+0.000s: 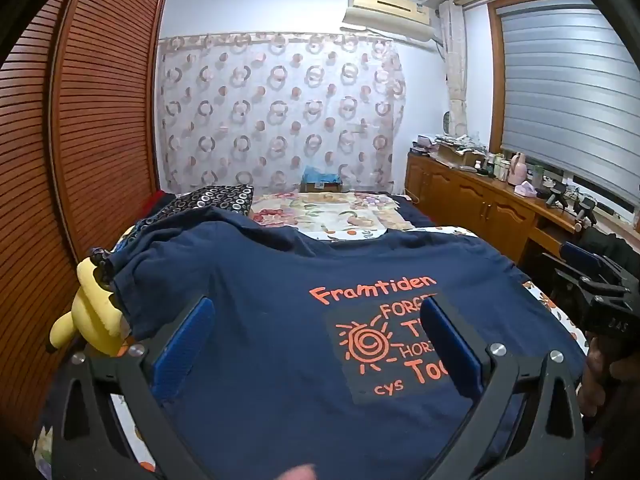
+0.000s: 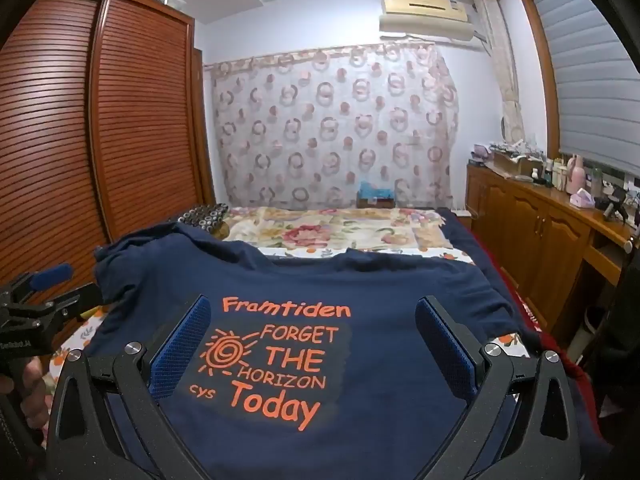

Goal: Fold small clothes

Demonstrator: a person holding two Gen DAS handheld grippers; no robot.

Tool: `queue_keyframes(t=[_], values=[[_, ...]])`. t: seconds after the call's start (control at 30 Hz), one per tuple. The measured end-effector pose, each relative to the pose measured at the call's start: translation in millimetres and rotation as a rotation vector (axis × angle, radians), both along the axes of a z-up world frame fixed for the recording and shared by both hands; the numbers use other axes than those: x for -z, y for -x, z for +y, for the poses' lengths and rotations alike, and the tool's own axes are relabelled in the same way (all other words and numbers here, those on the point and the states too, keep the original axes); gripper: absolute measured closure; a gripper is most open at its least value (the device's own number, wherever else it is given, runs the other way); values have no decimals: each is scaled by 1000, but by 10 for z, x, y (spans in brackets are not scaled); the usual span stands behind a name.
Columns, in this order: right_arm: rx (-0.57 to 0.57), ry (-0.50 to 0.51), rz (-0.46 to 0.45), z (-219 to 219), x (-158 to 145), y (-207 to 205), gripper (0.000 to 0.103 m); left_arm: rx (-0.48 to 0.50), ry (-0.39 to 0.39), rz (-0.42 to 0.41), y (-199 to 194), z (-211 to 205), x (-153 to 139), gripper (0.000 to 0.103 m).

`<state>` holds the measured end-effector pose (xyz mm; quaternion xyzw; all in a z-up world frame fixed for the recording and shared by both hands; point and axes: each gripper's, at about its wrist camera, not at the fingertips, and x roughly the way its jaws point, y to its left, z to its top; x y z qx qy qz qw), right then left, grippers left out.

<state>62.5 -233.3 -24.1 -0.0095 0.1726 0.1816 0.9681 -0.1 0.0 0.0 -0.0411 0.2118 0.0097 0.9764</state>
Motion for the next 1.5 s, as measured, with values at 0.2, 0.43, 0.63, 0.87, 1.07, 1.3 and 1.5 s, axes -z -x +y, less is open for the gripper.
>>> queue_keyframes(t=[0.2, 0.43, 0.63, 0.87, 1.07, 1.3, 1.5], values=[[0, -7, 4, 1, 8, -2, 0, -2, -17, -10, 35, 27, -25, 0], [2, -7, 3, 5, 16, -3, 0, -18, -11, -13, 51, 112, -68, 0], [2, -8, 1, 4, 15, -1, 0, -25, -10, -16, 19, 97, -41, 0], [2, -9, 1, 4, 12, 2, 0, -28, -9, -17, 20, 98, -38, 0], [2, -9, 0, 6, 8, 5, 0, -27, -9, -17, 19, 103, -42, 0], [3, -10, 0, 2, 5, 6, 0, -27, -9, -19, 20, 108, -46, 0], [2, -11, 0, -1, 5, 5, 0, -26, -9, -18, 22, 113, -48, 0]])
